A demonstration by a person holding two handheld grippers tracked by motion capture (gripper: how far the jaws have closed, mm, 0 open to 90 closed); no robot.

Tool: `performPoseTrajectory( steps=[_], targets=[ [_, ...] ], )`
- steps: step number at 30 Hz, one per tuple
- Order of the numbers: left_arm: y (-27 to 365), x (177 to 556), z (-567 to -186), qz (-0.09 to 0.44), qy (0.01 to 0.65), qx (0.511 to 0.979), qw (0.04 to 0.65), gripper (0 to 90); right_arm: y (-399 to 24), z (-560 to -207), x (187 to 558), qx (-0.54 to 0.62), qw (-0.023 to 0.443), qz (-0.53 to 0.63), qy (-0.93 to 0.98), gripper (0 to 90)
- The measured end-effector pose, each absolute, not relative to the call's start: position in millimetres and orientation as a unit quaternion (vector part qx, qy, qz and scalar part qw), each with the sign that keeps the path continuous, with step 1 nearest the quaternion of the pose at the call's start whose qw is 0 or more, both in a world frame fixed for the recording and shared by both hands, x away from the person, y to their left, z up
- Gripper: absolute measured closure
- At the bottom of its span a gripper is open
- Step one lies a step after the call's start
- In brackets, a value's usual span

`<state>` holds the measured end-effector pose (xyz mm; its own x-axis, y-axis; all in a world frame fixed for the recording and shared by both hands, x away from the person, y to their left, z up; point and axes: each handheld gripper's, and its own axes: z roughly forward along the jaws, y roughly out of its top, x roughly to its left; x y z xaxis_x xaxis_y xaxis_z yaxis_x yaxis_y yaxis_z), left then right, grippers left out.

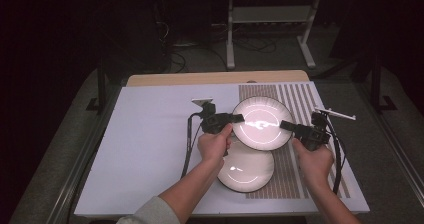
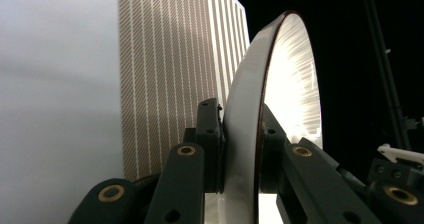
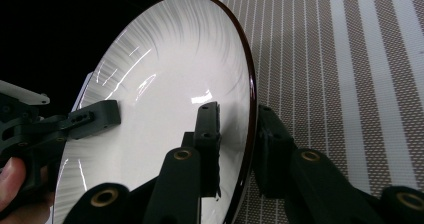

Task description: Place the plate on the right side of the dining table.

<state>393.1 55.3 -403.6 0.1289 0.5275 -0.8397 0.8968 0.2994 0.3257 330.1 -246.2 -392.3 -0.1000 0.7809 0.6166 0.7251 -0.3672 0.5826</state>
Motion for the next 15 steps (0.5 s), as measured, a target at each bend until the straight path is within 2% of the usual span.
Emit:
performPoseTrajectory(
  steps=[15],
  targets=[
    [8.9, 418.1, -409.7, -0.186, 0.611, 0.597, 0.486, 77.1, -286.3, -399.3, 344.6, 0.690, 0.042, 0.481, 0.539, 74.1]
  ],
)
